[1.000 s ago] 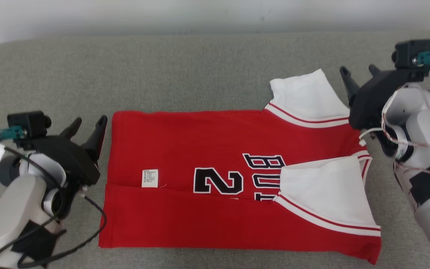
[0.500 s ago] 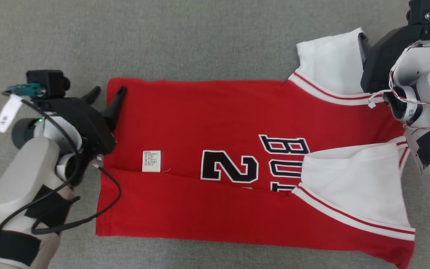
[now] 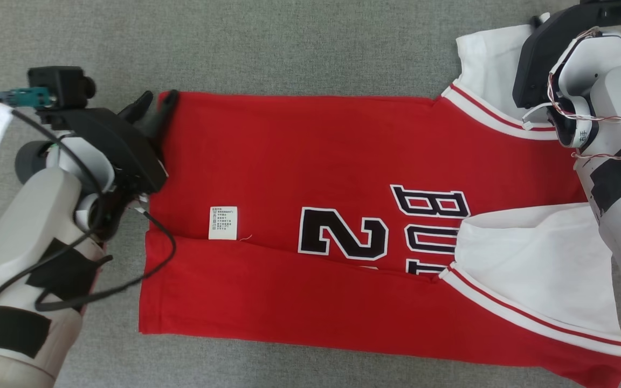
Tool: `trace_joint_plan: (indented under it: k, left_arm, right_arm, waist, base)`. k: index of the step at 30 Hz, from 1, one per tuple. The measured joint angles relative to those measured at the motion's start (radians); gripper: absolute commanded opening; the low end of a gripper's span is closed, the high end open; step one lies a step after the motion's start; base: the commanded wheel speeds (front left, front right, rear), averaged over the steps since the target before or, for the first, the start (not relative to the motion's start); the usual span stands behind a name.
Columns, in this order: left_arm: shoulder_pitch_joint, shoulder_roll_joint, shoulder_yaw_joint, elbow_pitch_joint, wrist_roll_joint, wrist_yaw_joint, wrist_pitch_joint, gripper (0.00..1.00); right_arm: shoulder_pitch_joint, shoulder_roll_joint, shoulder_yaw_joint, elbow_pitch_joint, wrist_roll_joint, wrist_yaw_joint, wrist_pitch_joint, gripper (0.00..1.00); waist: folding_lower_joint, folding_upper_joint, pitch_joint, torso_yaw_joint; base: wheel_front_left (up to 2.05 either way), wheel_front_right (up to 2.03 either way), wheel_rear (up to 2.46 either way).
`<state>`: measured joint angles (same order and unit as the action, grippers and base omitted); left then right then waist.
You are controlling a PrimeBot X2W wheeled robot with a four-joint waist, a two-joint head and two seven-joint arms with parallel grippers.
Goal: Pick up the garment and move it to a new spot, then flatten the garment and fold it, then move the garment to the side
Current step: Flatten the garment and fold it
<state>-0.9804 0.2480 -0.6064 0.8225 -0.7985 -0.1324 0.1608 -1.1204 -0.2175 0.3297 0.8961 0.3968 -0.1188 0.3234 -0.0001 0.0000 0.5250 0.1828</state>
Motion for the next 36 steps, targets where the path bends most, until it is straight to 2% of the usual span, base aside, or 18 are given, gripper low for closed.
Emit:
trace_joint_plan:
  k: [1, 8, 19, 25, 31, 36]
  left_arm:
    - [-0.001, 0.0, 0.003, 0.004, -0.018, 0.0, 0.0, 0.0]
    - [-0.008, 0.003, -0.056, 0.008, -0.033, 0.0, -0.003, 0.0]
    - [-0.006, 0.0, -0.082, 0.044, -0.055, 0.0, -0.093, 0.0]
    - [0.04, 0.003, -0.118, 0.05, -0.058, 0.0, -0.13, 0.0]
    - [0.107, 0.017, -0.149, 0.043, -0.093, 0.0, -0.172, 0.0]
    - [0.165, 0.049, -0.167, 0.029, -0.105, 0.0, -0.198, 0.0]
  right_arm:
    - [-0.001, 0.001, 0.0, 0.008, 0.0, 0.0, -0.009, 0.0]
    - [-0.015, -0.003, 0.001, 0.076, 0.0, 0.006, -0.051, 0.0]
    - [-0.018, -0.007, -0.01, 0.145, 0.001, 0.058, -0.183, 0.0]
    - [0.001, 0.007, -0.024, 0.169, 0.031, 0.117, -0.259, 0.0]
    - [0.12, 0.012, -0.04, 0.173, 0.072, 0.2, -0.345, 0.0]
    - [0.203, 0.009, -0.047, 0.171, 0.094, 0.226, -0.399, 0.0]
  waist:
    - [0.0, 0.0, 0.001, -0.001]
    - [0.0001, 0.0001, -0.021, -0.004]
    - [0.0001, 0.0001, -0.102, -0.004]
    - [0.0, 0.0, -0.158, -0.01]
    - [0.0, 0.0, -0.222, -0.02]
    - [-0.0001, 0.0, -0.279, -0.033]
  base:
    - [0.0, 0.0, 0.0]
    - [0.0, 0.0, 0.0]
    - [0.0, 0.0, 0.0]
    - [0.0, 0.0, 0.0]
    - [0.0, 0.0, 0.0]
    - [0.0, 0.0, 0.0]
